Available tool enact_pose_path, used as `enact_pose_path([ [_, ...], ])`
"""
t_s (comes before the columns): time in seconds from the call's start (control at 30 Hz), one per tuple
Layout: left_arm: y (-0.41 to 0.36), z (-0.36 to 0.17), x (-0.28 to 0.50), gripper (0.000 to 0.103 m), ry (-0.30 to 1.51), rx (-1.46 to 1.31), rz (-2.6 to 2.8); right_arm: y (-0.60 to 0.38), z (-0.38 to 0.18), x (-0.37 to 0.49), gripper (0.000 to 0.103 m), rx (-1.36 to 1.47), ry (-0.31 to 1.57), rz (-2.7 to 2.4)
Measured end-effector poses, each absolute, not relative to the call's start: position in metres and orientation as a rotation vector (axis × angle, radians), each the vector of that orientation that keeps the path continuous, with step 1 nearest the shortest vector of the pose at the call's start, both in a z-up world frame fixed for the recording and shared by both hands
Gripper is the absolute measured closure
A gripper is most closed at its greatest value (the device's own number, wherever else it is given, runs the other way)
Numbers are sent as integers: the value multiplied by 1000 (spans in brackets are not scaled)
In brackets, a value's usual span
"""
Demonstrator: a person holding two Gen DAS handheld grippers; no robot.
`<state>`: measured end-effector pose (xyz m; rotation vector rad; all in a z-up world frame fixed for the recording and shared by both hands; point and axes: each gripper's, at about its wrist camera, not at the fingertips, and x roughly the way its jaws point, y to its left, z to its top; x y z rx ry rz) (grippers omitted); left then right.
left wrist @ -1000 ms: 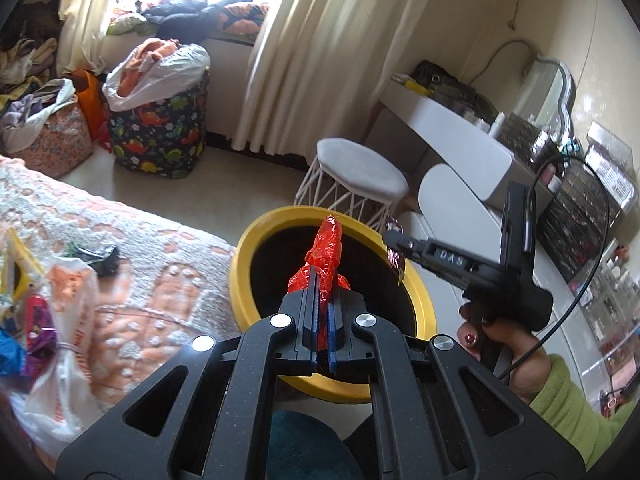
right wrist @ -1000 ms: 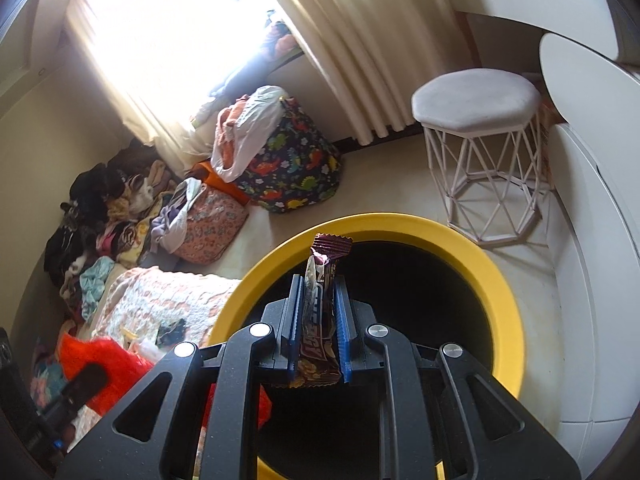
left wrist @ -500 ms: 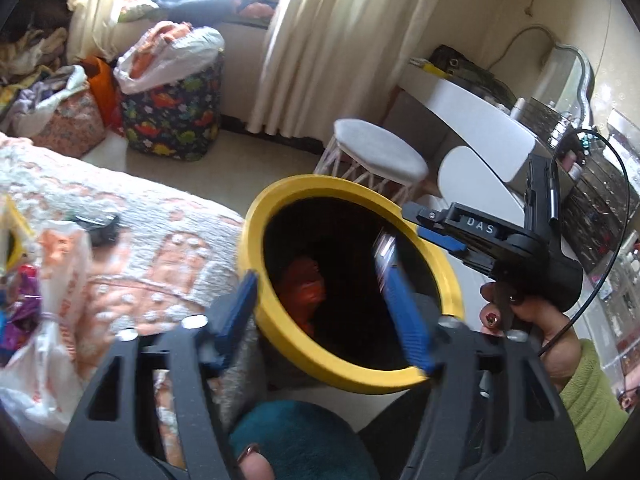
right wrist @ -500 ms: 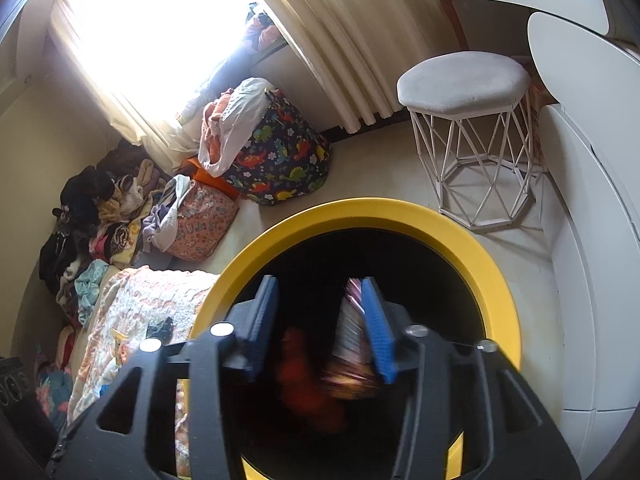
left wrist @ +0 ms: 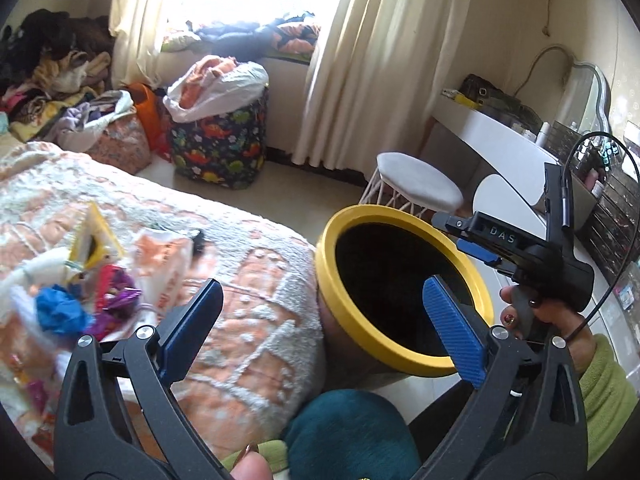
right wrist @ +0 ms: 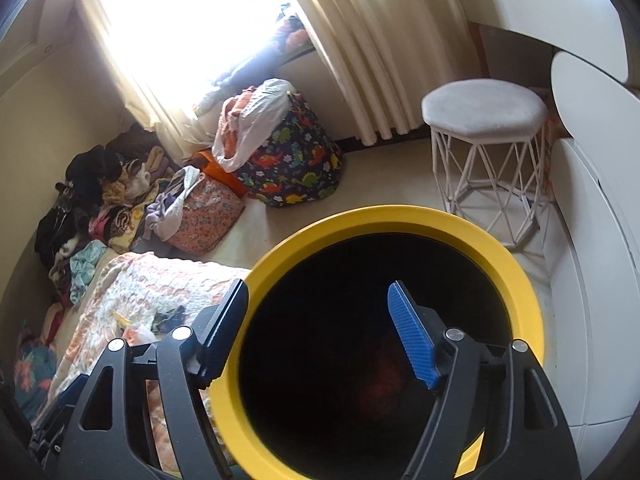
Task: Collect trash
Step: 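Open both tools to drop the wrapper and red bag into the bin, then move both open tools back over the trash on the bed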
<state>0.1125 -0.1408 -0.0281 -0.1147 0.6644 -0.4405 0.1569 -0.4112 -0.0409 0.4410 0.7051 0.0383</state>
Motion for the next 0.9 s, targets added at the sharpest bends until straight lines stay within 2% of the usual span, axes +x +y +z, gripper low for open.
enact_pose_path([
  [0.3,-113,-22,102,11,626,-137,-392,-381,-25,147,27,390,669,98],
  [0.9,-50,-11,91,11,552,-181,-254,-330,-5,131,26,326,649,212],
])
